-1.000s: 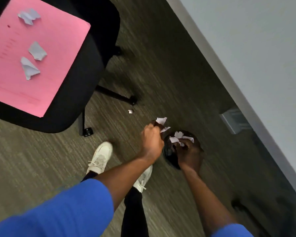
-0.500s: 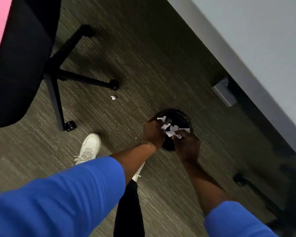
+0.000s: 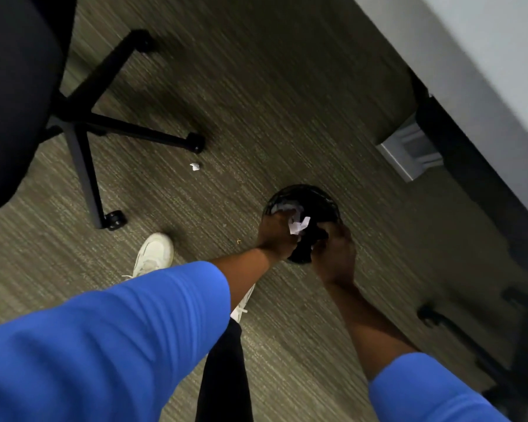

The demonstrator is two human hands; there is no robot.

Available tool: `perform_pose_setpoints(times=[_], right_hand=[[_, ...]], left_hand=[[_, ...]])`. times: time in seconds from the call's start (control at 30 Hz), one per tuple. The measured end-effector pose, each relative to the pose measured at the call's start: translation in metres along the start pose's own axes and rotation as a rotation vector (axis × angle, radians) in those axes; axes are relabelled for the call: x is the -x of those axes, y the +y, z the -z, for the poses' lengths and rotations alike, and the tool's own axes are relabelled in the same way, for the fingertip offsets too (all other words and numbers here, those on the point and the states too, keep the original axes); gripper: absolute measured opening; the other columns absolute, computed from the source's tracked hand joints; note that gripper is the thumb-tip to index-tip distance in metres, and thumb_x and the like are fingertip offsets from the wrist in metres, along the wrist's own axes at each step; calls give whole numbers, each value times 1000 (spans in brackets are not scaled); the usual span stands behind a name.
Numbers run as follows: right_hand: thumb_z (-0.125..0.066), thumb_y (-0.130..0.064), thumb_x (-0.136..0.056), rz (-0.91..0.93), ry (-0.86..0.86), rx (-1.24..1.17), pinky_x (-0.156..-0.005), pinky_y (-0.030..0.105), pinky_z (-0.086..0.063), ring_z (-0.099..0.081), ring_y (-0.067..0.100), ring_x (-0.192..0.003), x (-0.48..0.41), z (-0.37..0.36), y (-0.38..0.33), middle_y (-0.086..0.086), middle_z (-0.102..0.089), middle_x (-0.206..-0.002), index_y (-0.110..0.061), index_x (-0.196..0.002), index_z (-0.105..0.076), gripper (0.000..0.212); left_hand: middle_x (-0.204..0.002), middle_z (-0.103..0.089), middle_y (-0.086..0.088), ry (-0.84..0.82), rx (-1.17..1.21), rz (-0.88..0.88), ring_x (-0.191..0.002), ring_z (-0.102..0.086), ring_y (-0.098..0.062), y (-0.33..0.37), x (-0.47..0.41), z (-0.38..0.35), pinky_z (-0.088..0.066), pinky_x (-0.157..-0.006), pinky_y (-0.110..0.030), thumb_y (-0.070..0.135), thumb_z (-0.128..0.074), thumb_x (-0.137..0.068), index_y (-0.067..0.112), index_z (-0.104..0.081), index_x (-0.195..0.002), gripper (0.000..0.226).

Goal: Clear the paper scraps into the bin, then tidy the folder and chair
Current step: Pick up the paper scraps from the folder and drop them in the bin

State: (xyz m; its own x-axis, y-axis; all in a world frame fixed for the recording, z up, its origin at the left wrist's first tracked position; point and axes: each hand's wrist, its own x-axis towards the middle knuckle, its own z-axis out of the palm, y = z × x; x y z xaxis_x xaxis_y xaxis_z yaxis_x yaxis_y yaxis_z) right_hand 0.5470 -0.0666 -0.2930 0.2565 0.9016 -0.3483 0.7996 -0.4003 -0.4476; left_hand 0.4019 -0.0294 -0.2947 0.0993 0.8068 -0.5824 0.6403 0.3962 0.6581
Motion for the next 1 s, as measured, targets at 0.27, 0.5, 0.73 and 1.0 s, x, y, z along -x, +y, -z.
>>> perform_pose_setpoints(times=[0.27, 0.5, 0.73, 1.0], right_hand=[[-35, -31, -78, 38, 23, -5, -82, 38, -51, -69, 43, -106, 14, 0, -18, 24, -65, -132, -8, -121, -70, 60], [-49, -20, -80, 63, -34, 70, -96, 47, -53, -64, 44, -115, 23, -1, -55, 22, -67, -125, -4, -125, -68, 51], [-65, -13, -89, 122, -129, 64, -93, 45, -52, -65, 39, -112, 18, 6, -148, 14, -71, -119, -17, -117, -70, 29], [-62, -11, -99, 266, -315, 11, -81, 24, -46, -64, 15, -98, 16, 8, -262, -4, -65, -108, -26, -138, -57, 42]], left_hand=[[-127, -75, -15, -71, -69, 57, -121, -69, -38, -7, 1, 12, -53, -95, -39, 30, -79, -85, 10, -68, -129, 49], [-107, -81, -15, -5, 64, 109, -100, -77, -30, -18, 29, 58, -61, -88, -40, 35, -69, -76, 6, -77, -106, 42], [-98, -82, 0, 208, 139, 264, -97, -77, -22, -43, 59, 148, -63, -87, -38, 26, -77, -84, 19, -78, -99, 16], [-84, -77, 14, 473, 179, 274, -78, -73, -6, -64, 98, 278, -64, -77, -34, 30, -79, -91, 27, -73, -83, 11]])
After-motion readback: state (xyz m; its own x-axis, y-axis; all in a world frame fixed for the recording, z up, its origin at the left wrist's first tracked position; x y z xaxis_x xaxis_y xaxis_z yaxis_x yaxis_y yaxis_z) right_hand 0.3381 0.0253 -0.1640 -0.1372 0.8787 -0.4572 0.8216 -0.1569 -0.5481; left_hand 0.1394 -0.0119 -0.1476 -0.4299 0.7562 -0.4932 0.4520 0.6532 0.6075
